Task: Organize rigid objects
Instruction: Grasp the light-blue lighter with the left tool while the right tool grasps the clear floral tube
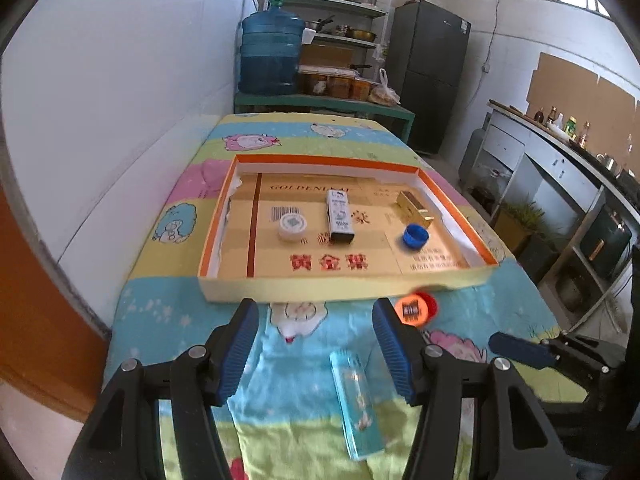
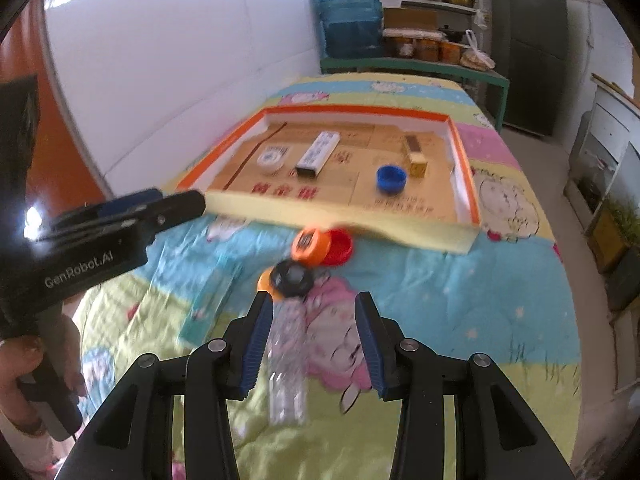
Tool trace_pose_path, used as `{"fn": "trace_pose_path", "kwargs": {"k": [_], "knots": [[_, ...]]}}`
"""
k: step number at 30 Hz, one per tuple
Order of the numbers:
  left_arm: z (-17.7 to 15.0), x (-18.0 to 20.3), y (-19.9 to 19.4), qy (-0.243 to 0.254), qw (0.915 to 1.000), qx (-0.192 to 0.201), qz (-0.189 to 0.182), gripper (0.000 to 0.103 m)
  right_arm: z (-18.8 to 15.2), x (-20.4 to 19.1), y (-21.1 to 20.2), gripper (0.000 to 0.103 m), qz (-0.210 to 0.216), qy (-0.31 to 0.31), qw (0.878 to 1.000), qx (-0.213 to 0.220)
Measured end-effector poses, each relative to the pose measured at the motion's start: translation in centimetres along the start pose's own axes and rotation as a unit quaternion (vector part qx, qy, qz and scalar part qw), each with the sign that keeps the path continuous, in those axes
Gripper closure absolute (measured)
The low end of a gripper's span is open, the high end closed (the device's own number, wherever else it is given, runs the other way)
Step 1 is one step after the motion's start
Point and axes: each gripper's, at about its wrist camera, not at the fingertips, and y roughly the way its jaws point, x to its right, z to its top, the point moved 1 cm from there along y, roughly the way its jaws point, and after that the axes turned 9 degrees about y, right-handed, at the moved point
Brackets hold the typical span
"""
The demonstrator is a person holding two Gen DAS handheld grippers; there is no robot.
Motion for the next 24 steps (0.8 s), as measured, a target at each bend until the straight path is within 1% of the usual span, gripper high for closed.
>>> {"fn": "trace_pose_path", "kwargs": {"k": [5,12,13,14,20,24], "knots": [[-1.0,0.3,0.1,0.003,0.9999,-0.010,-0.006,0.044,-1.4,-0.6,1.2,0.059,-0.006,-0.009,1.000,-0.018],[-2.5,1.2,0.6,0.014,0.9994,-0.027,-0.015,0.044,-2.0,-0.8,1.9,0.060,-0.009,-0.015,1.000,-0.024],[-2.7,1.3,0.9,0.015,0.9993,-0.032,-0.015,0.044,-2.1,-0.7,2.0,0.069,-0.009,-0.015,1.000,-0.025],[-2.8,1.4,1.0,0.015,0.9992,-0.035,-0.015,0.044,-2.1,-0.7,2.1,0.083,-0.007,-0.015,0.999,-0.028],[-3.8,2.0,1.7,0.013,0.9985,-0.050,-0.019,0.045,-2.1,-0.5,2.0,0.083,-0.003,-0.009,1.000,-0.026],[-4.4,2.6,2.3,0.021,0.9976,-0.064,-0.012,0.046,-2.0,-0.3,1.9,0.083,-0.006,-0.004,1.000,-0.023]]}}
